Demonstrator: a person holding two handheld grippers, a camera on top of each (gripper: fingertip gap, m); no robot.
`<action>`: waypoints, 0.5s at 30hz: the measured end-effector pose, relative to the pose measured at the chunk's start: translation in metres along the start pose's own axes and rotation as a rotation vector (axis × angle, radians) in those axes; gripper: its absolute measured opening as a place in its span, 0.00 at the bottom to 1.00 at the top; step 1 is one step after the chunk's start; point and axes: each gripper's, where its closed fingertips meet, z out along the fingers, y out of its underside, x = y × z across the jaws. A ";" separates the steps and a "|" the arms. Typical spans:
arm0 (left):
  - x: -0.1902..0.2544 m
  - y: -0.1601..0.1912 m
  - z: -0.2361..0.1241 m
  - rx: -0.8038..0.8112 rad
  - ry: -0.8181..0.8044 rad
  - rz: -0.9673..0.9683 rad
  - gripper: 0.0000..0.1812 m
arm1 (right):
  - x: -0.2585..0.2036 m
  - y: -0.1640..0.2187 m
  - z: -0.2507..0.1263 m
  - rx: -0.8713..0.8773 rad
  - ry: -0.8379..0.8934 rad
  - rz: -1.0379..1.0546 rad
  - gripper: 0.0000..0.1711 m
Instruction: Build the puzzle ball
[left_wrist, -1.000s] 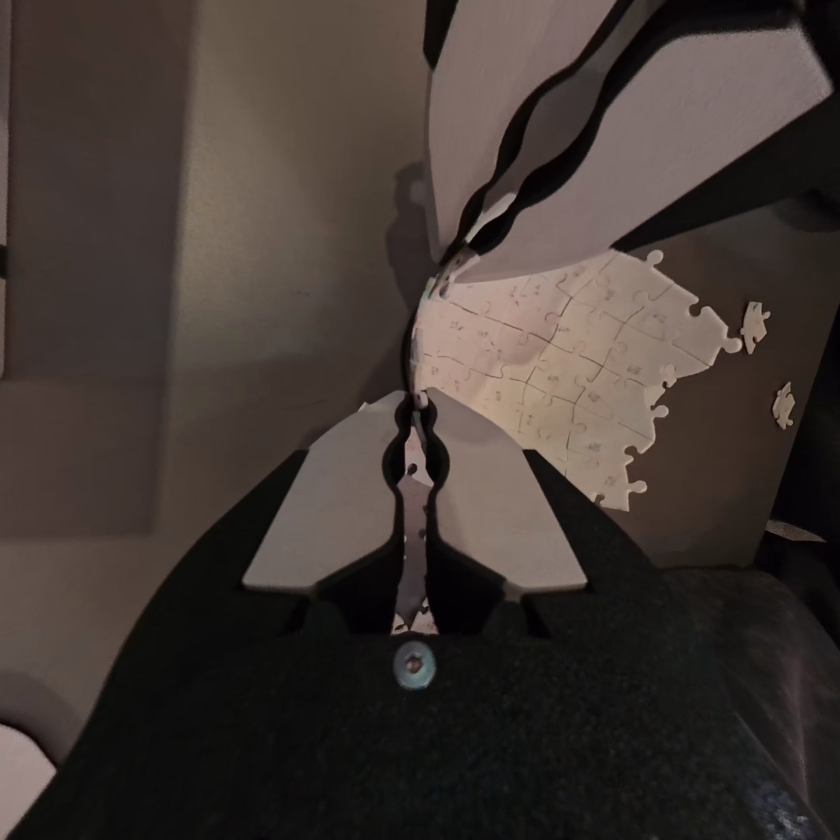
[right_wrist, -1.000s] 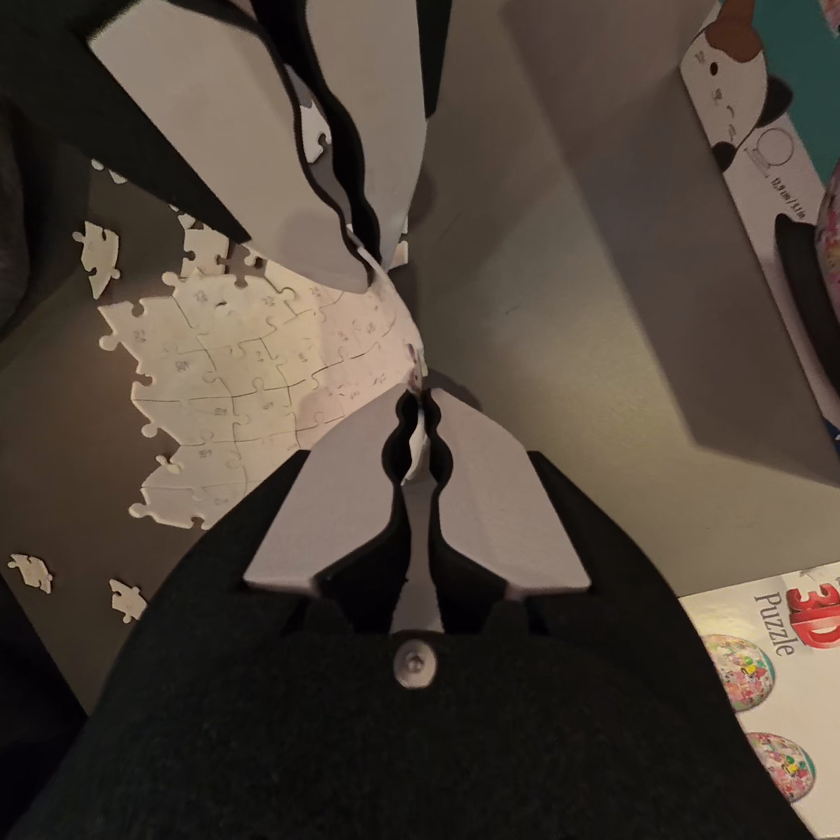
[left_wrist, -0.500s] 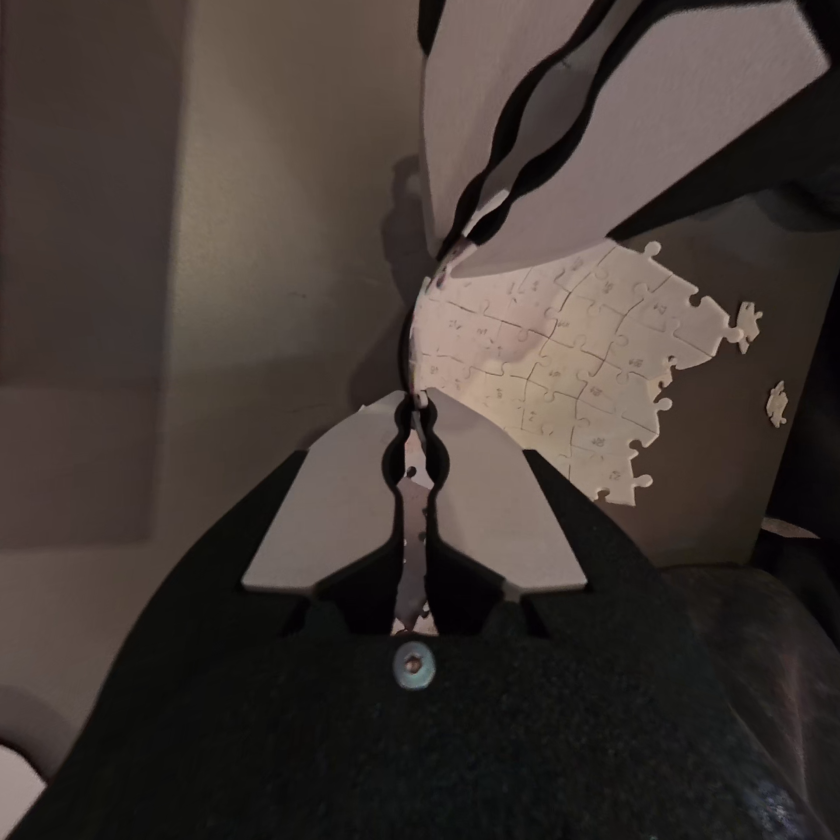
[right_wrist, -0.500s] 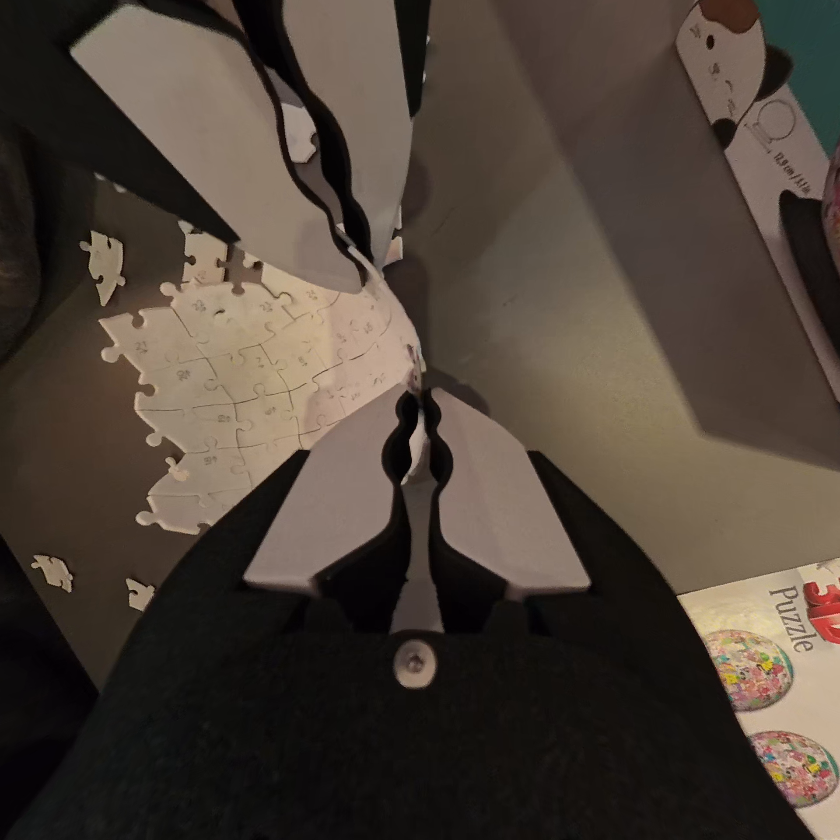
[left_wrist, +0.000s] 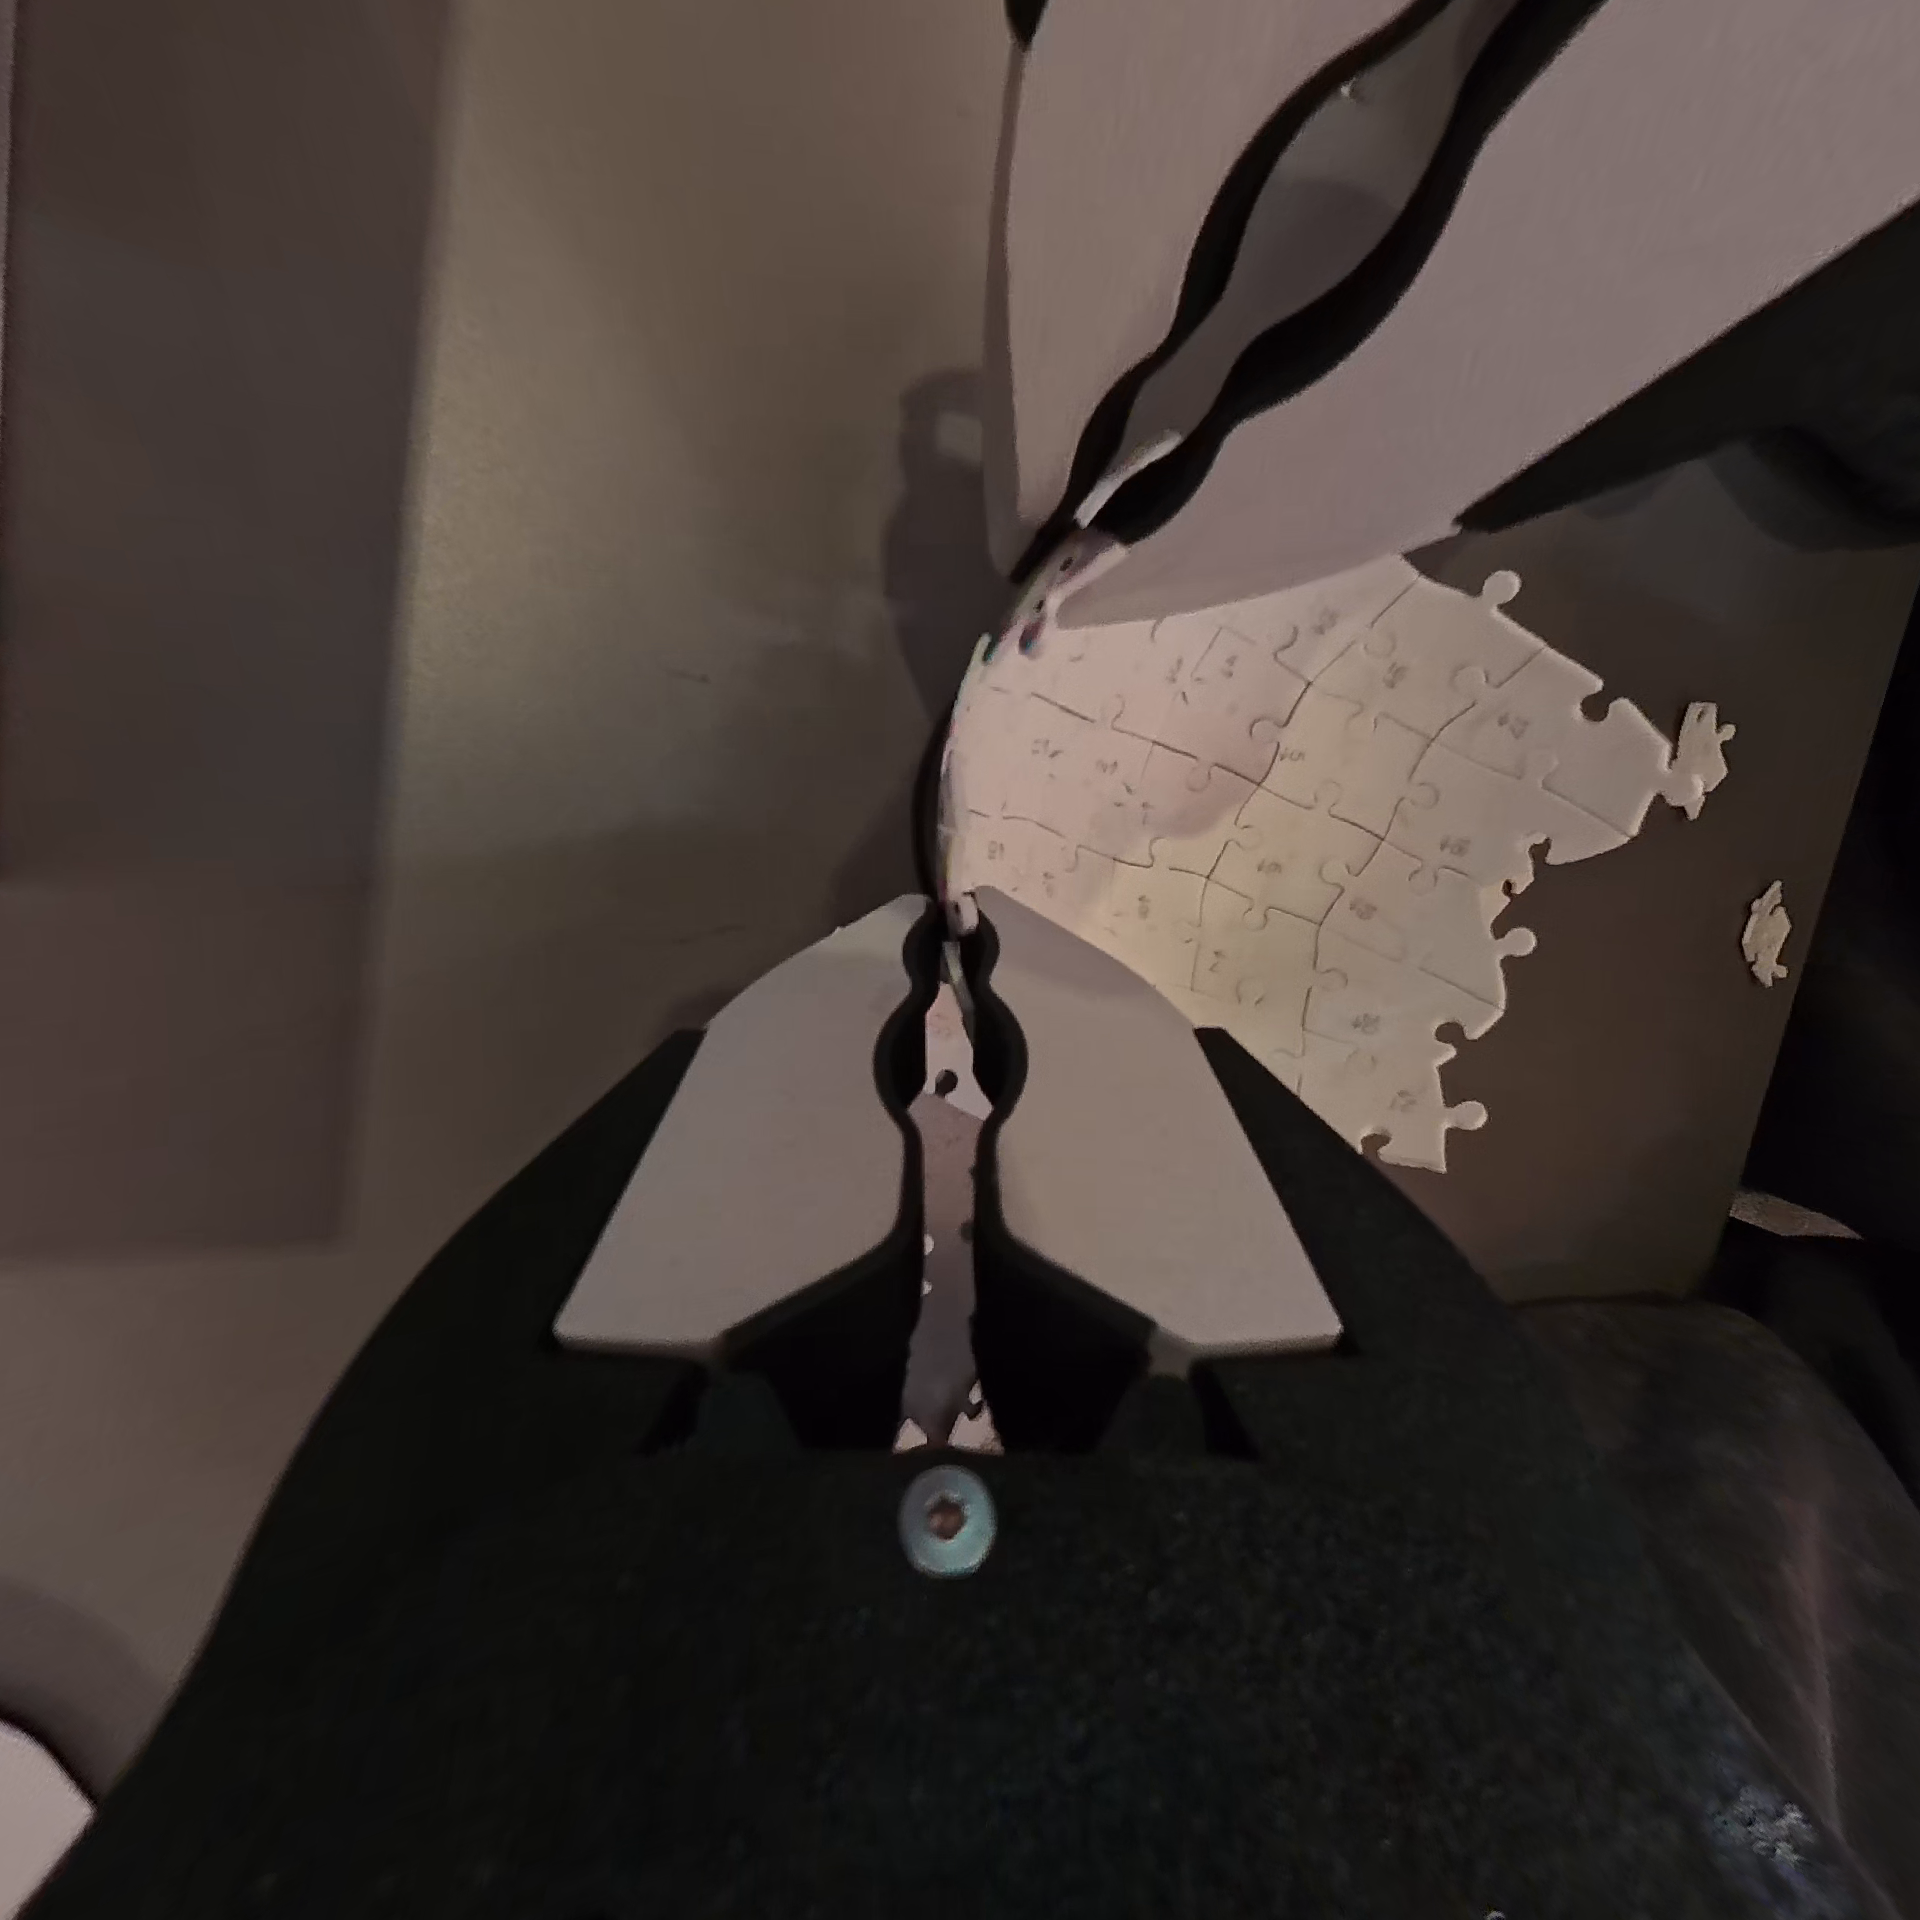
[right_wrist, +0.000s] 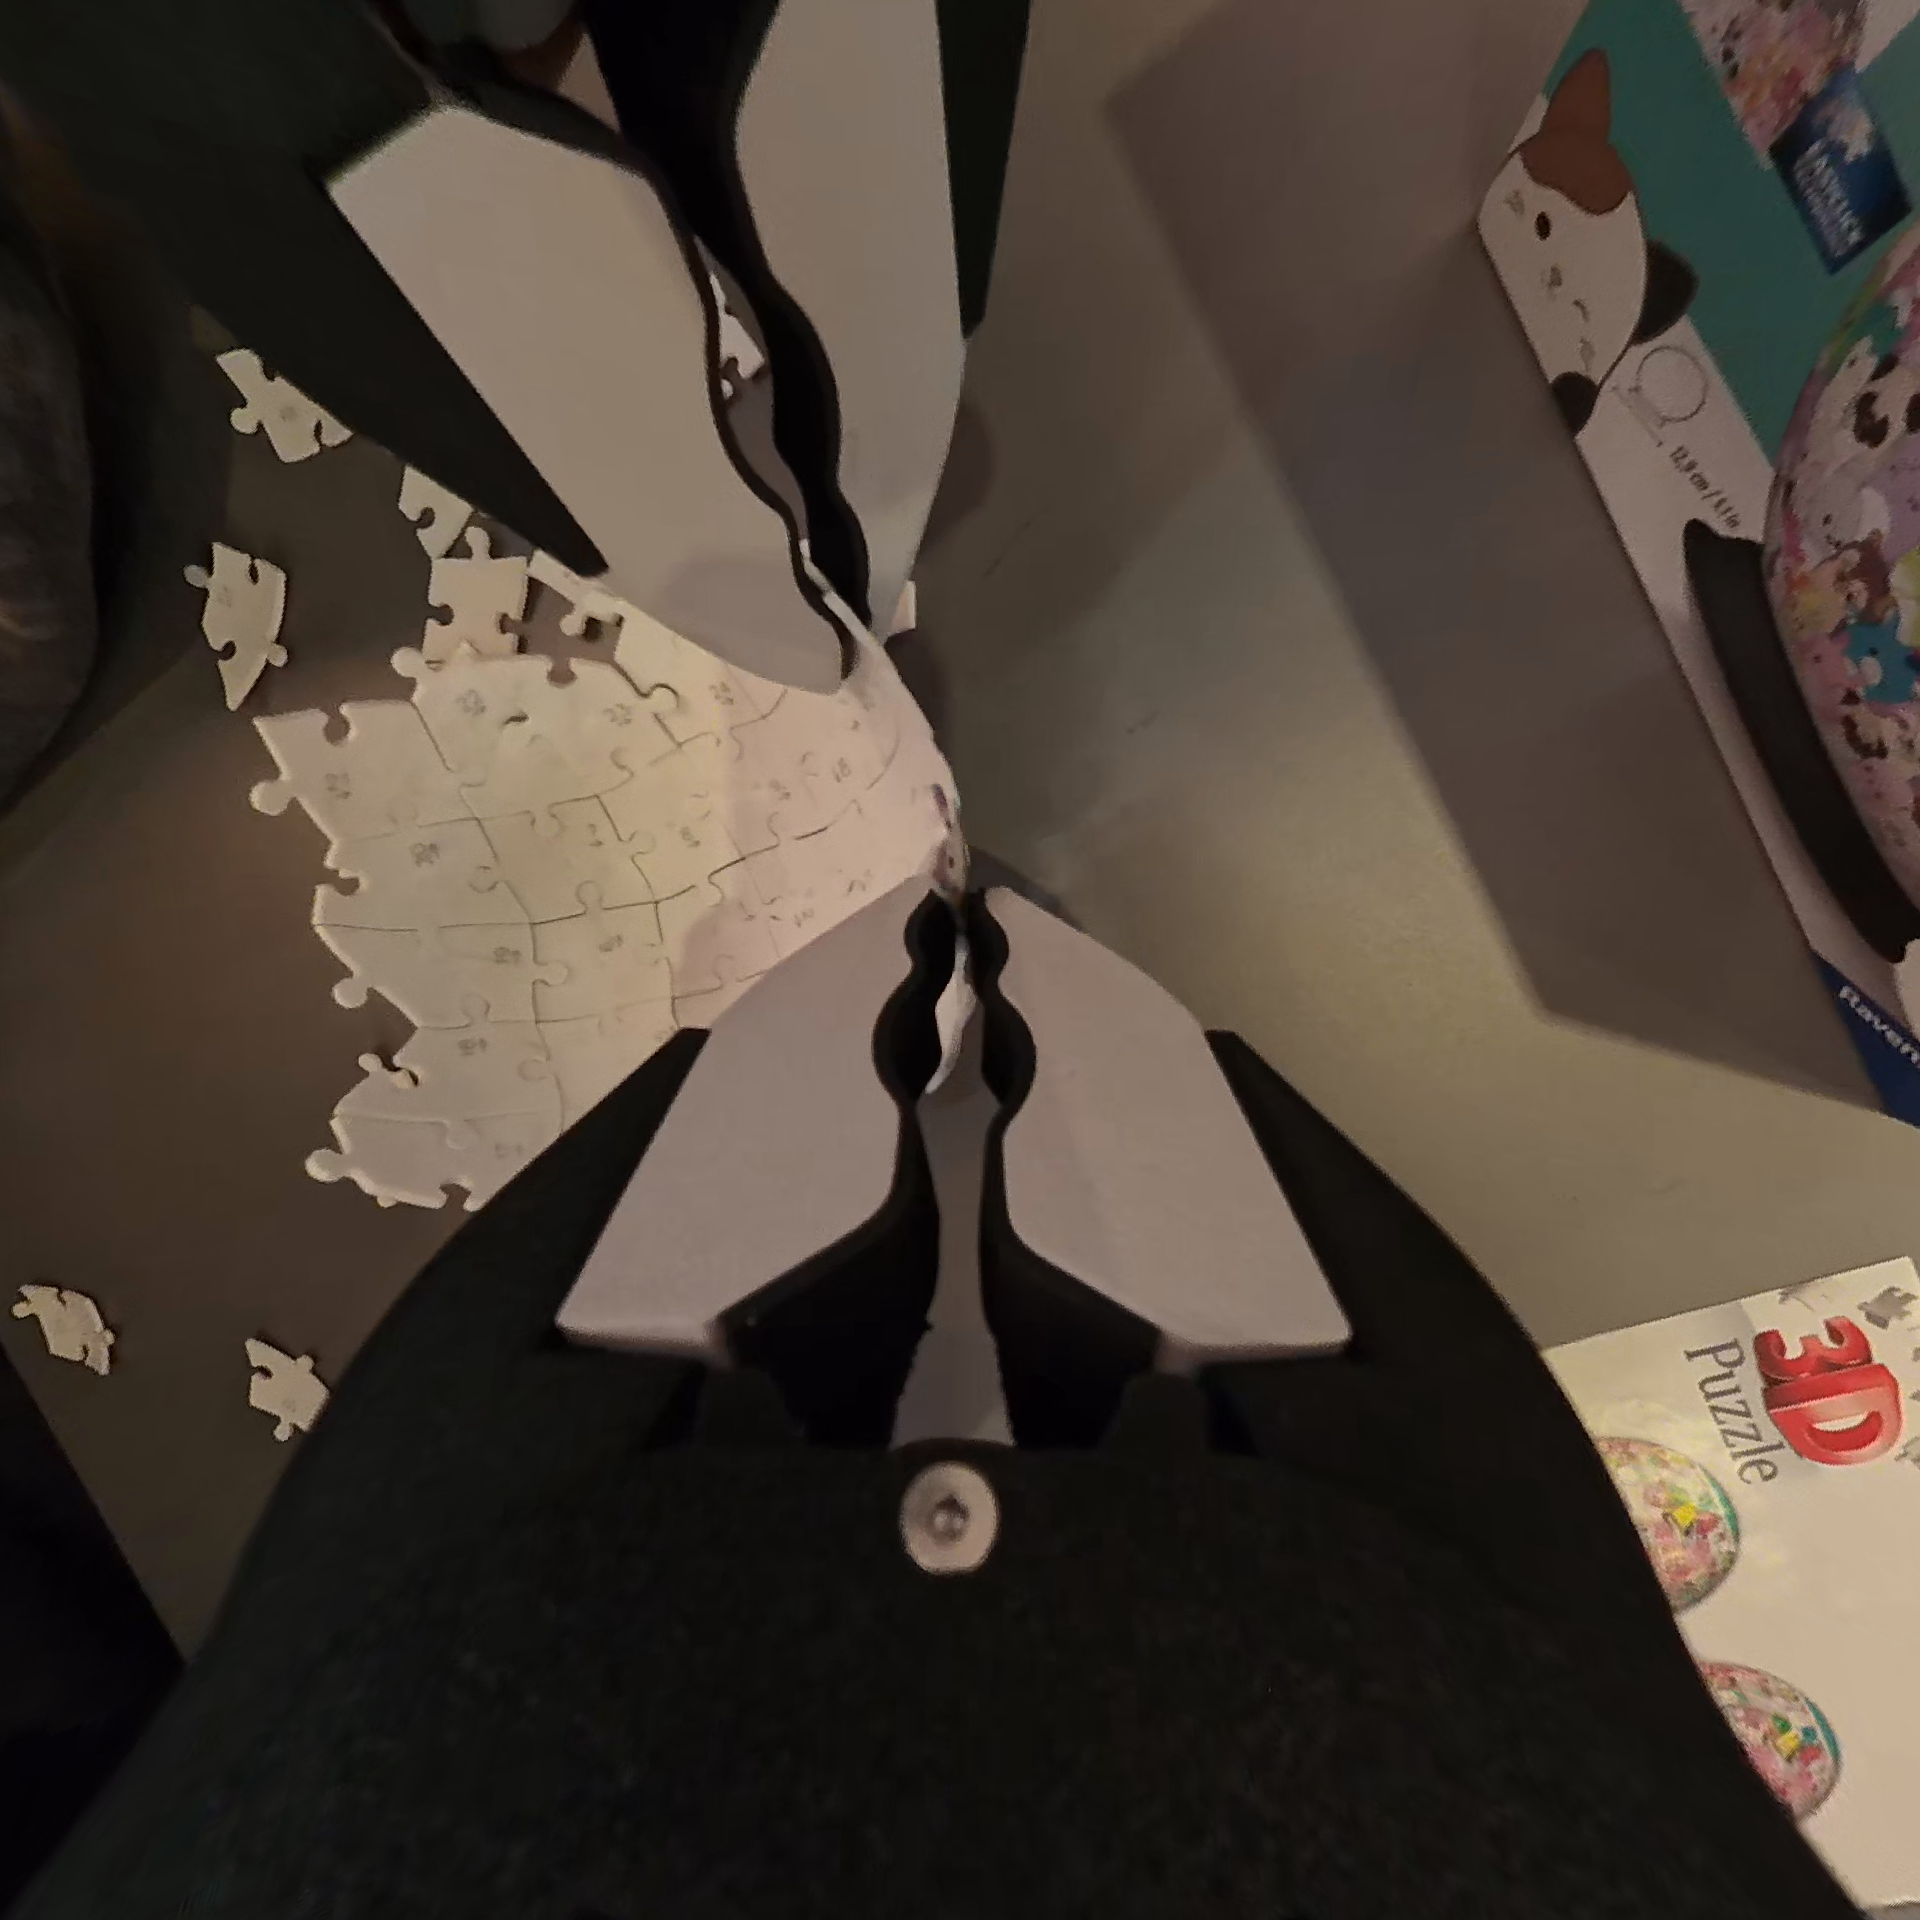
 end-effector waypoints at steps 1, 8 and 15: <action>0.000 0.000 0.000 0.001 -0.001 0.003 0.01 | 0.000 -0.001 0.001 0.003 0.000 -0.007 0.01; 0.000 -0.001 0.000 0.000 -0.001 0.003 0.01 | -0.002 0.005 0.008 -0.038 0.005 -0.021 0.01; 0.000 0.000 0.001 -0.006 -0.001 0.002 0.01 | 0.000 0.006 0.010 -0.055 0.044 -0.076 0.02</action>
